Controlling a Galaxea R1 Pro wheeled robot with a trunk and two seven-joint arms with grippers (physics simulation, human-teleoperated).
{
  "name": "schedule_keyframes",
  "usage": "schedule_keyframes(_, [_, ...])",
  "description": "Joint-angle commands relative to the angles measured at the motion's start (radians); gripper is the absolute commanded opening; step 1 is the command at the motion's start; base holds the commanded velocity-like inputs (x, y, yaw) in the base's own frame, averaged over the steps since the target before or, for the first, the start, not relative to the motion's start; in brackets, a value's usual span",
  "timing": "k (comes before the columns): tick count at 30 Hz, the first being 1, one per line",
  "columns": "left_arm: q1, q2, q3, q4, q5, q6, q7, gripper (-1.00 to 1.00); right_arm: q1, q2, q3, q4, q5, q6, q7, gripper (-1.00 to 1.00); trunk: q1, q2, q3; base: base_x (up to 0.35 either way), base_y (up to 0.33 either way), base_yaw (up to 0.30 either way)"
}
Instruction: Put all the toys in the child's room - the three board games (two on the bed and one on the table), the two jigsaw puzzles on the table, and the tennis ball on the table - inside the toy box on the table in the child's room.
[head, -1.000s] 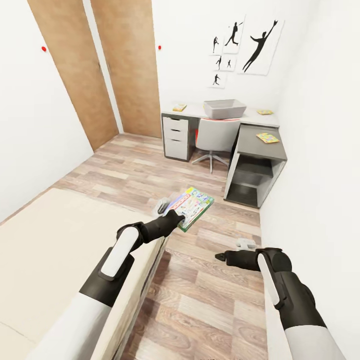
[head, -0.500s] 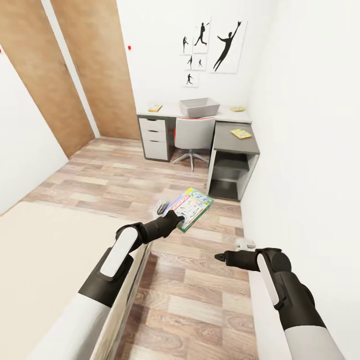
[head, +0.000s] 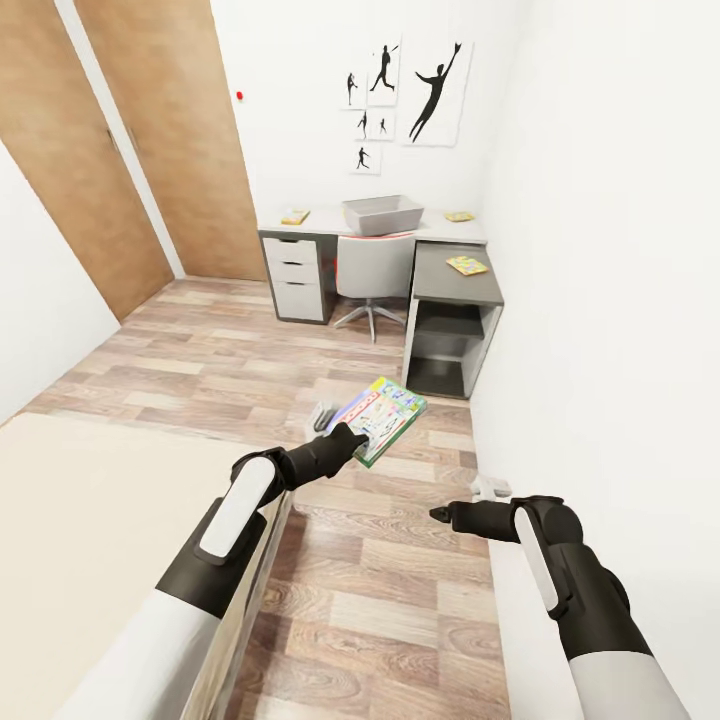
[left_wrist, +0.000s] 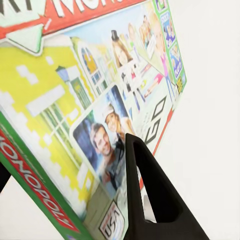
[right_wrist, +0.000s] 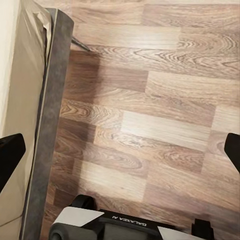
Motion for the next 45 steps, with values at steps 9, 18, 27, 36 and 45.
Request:
schedule_keyframes(9, [0.0, 0.0, -0.001, -0.001, 0.01, 0.001, 0.01, -1.0, -0.001, 0.0, 0.0, -0.001, -0.008, 0.005, -0.003, 1.0, 0.001, -0.002, -0.002, 0.031, 0.0, -0.07])
schedule_keyframes(18, [0.0, 0.0, -0.002, -0.002, 0.009, 0.0, 0.01, -1.0, -0.001, 0.0, -0.001, -0.003, -0.008, 0.005, -0.003, 1.0, 0.001, -0.002, -0.002, 0.253, 0.0, -0.134])
schedule_keyframes(27, [0.0, 0.0, -0.002, -0.001, 0.009, 0.001, 0.01, -1.0, 0.0, 0.0, -0.001, -0.004, -0.008, 0.005, -0.003, 1.0, 0.001, -0.002, -0.002, 0.08, 0.0, -0.021])
schedule_keyframes(36, [0.0, 0.0, -0.003, -0.001, 0.009, 0.002, 0.009, -1.0, 0.0, -0.001, -0.001, -0.004, -0.008, 0.005, -0.003, 1.0, 0.001, -0.002, -0.002, 0.015, 0.0, -0.004])
schedule_keyframes(45, [0.0, 0.0, -0.003, -0.001, 0.009, 0.003, 0.009, -1.0, -0.001, -0.002, -0.001, -0.004, -0.008, 0.005, -0.003, 1.0, 0.001, -0.002, -0.002, 0.051, 0.0, -0.001])
